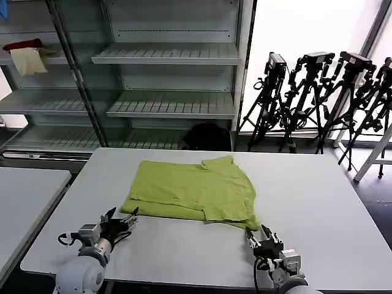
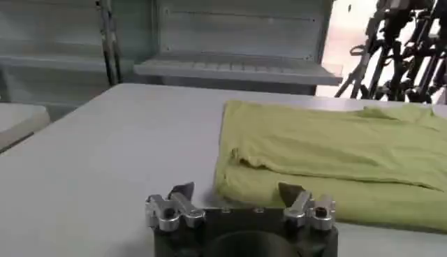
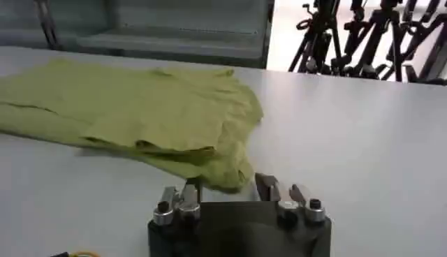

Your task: Fold and organize the clothes.

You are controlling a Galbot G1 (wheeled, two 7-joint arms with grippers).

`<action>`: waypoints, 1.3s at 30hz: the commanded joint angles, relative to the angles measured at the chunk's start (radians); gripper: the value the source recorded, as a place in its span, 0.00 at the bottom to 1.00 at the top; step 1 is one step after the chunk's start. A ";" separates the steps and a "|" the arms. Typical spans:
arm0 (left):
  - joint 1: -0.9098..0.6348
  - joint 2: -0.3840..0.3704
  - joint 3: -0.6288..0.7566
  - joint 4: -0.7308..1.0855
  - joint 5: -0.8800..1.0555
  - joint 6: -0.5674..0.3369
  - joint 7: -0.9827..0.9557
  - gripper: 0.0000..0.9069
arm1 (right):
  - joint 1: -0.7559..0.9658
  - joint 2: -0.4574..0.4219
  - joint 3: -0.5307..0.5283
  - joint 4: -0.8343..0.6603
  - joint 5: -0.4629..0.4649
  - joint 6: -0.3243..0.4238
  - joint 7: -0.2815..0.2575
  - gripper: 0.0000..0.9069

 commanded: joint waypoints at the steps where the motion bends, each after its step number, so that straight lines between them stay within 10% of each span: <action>1: -0.016 -0.006 0.010 0.015 0.027 0.005 0.003 0.42 | 0.007 0.001 -0.002 -0.012 -0.004 0.001 -0.001 0.47; 2: -0.018 -0.006 0.011 0.016 0.028 0.005 0.003 0.37 | 0.012 0.001 -0.002 -0.014 -0.006 0.001 -0.001 0.46; 3: -0.019 -0.006 0.011 0.017 0.029 0.005 0.003 0.17 | 0.013 0.001 -0.002 -0.015 -0.006 0.000 -0.002 0.07; 4: -0.021 -0.007 0.011 0.020 0.029 0.005 0.004 0.10 | 0.017 0.001 -0.003 -0.017 -0.007 0.000 -0.002 0.00; 26: 0.006 0.006 0.007 -0.006 0.054 -0.014 0.027 0.00 | -0.014 -0.002 0.008 0.048 0.002 0.002 -0.006 0.00; 39: 0.301 0.099 -0.109 -0.278 0.026 0.001 0.022 0.00 | -0.172 -0.034 0.057 0.208 0.030 -0.002 -0.019 0.00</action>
